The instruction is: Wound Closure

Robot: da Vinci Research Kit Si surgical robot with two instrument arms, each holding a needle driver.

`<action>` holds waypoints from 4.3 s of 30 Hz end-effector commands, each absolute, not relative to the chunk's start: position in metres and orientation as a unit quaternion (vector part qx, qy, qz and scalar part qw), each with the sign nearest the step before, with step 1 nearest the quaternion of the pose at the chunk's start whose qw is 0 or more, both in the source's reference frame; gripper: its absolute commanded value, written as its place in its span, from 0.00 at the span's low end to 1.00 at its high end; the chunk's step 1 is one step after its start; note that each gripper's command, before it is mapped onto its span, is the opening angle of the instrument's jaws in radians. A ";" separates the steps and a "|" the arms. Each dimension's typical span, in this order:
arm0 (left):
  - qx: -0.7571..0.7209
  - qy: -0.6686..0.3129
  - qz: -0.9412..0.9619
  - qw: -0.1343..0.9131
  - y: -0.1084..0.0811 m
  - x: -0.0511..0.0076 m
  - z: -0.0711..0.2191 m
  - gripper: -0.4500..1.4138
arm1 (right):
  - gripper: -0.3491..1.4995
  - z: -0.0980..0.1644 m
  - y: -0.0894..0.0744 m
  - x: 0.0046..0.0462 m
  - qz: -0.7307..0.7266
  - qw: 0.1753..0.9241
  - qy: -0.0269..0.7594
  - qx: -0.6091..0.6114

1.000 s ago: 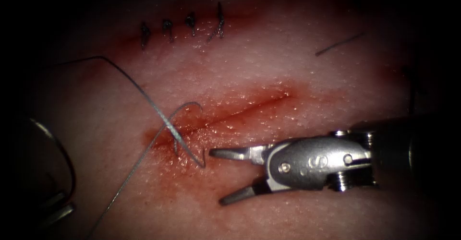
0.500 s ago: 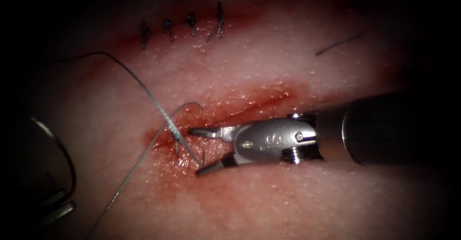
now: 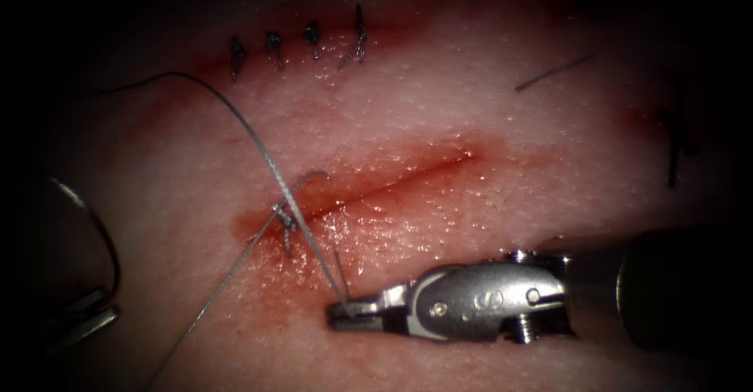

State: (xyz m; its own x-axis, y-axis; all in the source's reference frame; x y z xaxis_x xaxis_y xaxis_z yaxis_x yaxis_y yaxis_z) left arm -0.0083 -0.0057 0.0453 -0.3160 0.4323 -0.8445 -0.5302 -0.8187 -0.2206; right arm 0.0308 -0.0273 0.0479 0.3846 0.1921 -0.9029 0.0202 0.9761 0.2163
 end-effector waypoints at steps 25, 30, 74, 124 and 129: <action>-0.484 0.077 0.820 0.295 -0.006 -0.0063 0.050 0.00 | 0.93 0.041 -0.026 0.0335 0.055 0.836 0.544 0.042; -0.480 0.078 0.823 0.292 -0.006 -0.0063 0.051 0.00 | 0.92 0.044 -0.023 0.0317 0.064 0.840 0.537 0.032; -0.471 0.089 0.829 0.289 -0.006 -0.0077 0.052 0.00 | 0.00 0.037 -0.034 0.0324 0.006 0.818 0.561 0.130; -0.468 0.094 0.834 0.276 -0.006 -0.0075 0.052 0.00 | 0.00 0.052 -0.023 0.0315 0.002 0.851 0.523 0.054; -0.468 0.093 0.835 0.276 -0.007 -0.0076 0.052 0.00 | 0.00 0.050 -0.025 0.0303 0.000 0.847 0.527 0.070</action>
